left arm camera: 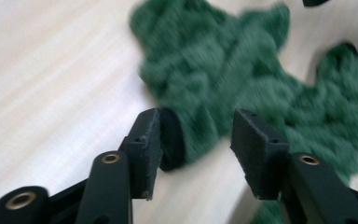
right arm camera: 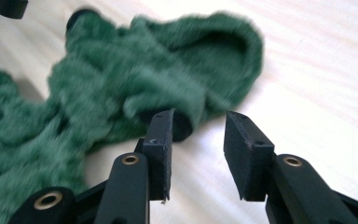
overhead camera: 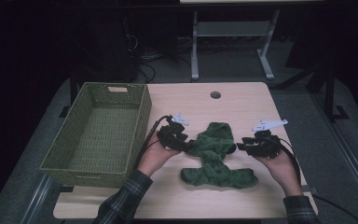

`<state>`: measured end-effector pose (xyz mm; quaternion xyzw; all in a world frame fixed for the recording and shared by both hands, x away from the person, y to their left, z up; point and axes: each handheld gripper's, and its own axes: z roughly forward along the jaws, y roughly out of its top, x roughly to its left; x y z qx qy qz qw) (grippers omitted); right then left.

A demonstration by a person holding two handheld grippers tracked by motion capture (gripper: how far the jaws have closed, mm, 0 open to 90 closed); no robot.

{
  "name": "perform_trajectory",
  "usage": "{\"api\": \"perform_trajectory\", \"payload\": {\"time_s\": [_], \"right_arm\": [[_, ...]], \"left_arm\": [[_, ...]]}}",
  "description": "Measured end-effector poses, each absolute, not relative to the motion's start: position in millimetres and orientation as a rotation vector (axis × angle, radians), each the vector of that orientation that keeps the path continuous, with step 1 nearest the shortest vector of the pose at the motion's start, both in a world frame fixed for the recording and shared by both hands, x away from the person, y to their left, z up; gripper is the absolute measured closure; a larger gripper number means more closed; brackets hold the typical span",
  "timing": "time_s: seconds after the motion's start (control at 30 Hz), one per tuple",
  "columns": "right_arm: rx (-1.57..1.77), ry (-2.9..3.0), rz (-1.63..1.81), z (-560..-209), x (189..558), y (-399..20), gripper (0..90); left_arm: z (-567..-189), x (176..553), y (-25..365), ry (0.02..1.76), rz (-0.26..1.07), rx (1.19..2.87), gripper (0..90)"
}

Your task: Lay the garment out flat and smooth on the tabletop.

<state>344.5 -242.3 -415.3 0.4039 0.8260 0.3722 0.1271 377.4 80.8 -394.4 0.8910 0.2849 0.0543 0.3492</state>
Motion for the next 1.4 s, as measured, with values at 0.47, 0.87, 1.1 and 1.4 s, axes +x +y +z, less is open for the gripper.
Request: {"api": "perform_trajectory", "payload": {"time_s": [0.47,0.87,1.1,1.4], "right_arm": [[1.294,2.404,1.060,-441.6,401.4,-236.0,58.3],[1.331,2.432,1.013,-465.3,413.2,-226.3,61.1],[1.292,2.439,0.995,-466.8,410.9,-220.4,75.5],[1.259,2.427,0.962,-463.0,408.9,-220.1,88.0]], "left_arm": [[-425.6,449.8,43.7,0.730,0.130,2.300,57.3],[-446.9,455.2,19.1,0.653,0.074,2.371,57.6],[-452.5,448.1,11.0,0.584,0.071,2.459,76.8],[-441.9,447.6,32.7,0.618,0.156,2.439,85.5]]}}
